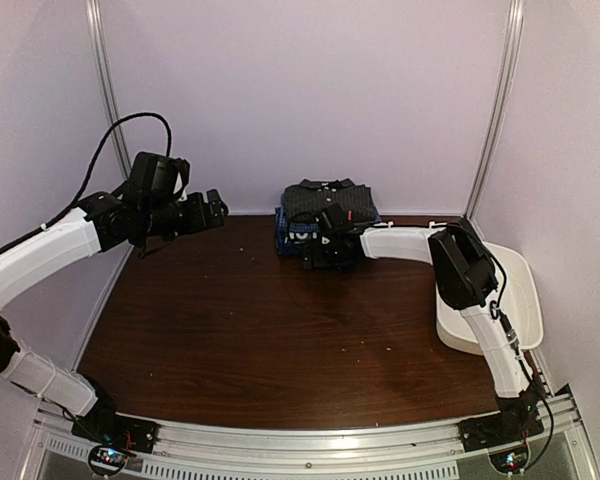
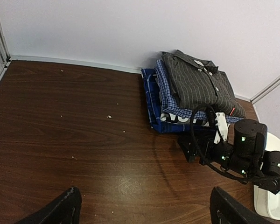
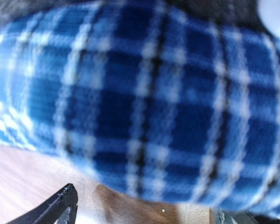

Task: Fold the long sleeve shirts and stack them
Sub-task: Move the square-folded shirt to the corner of the board, then reset both arms

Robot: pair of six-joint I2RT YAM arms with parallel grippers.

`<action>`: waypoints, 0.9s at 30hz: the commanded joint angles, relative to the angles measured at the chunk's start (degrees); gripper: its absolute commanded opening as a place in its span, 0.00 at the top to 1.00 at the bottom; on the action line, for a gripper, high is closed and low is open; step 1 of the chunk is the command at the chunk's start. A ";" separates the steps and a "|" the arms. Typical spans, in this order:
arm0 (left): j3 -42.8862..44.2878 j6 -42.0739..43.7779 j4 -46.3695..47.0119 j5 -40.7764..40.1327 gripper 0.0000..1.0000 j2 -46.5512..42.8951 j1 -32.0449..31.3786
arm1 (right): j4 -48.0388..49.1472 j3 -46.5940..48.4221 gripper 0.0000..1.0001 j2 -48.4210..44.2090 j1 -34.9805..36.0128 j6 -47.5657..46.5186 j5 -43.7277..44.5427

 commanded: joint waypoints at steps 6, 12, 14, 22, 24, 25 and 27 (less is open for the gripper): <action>2.62 6.14 2.40 3.93 0.02 1.60 0.56 | 1.82 -8.92 0.00 -11.10 -0.37 -1.02 -2.27; 3.25 8.03 2.91 3.34 0.02 2.20 0.59 | 4.04 -16.66 0.00 -19.33 0.11 -0.83 -3.28; 3.16 8.67 3.29 3.02 0.02 2.04 0.56 | 4.70 -19.46 0.00 -22.69 0.22 -0.92 -3.15; 1.06 10.98 4.91 1.71 0.02 0.57 0.55 | 10.19 -34.57 0.00 -42.21 0.19 -2.14 0.86; -0.50 11.33 5.97 1.23 0.02 -0.36 0.57 | 11.63 -38.73 0.00 -47.09 0.23 -2.67 1.77; -1.47 11.45 6.84 1.03 0.02 -0.98 0.55 | 12.29 -40.70 0.00 -49.38 0.22 -2.87 2.19; -3.61 11.69 8.30 0.83 0.02 -2.58 0.57 | 13.44 -44.44 0.00 -54.30 0.25 -3.23 2.92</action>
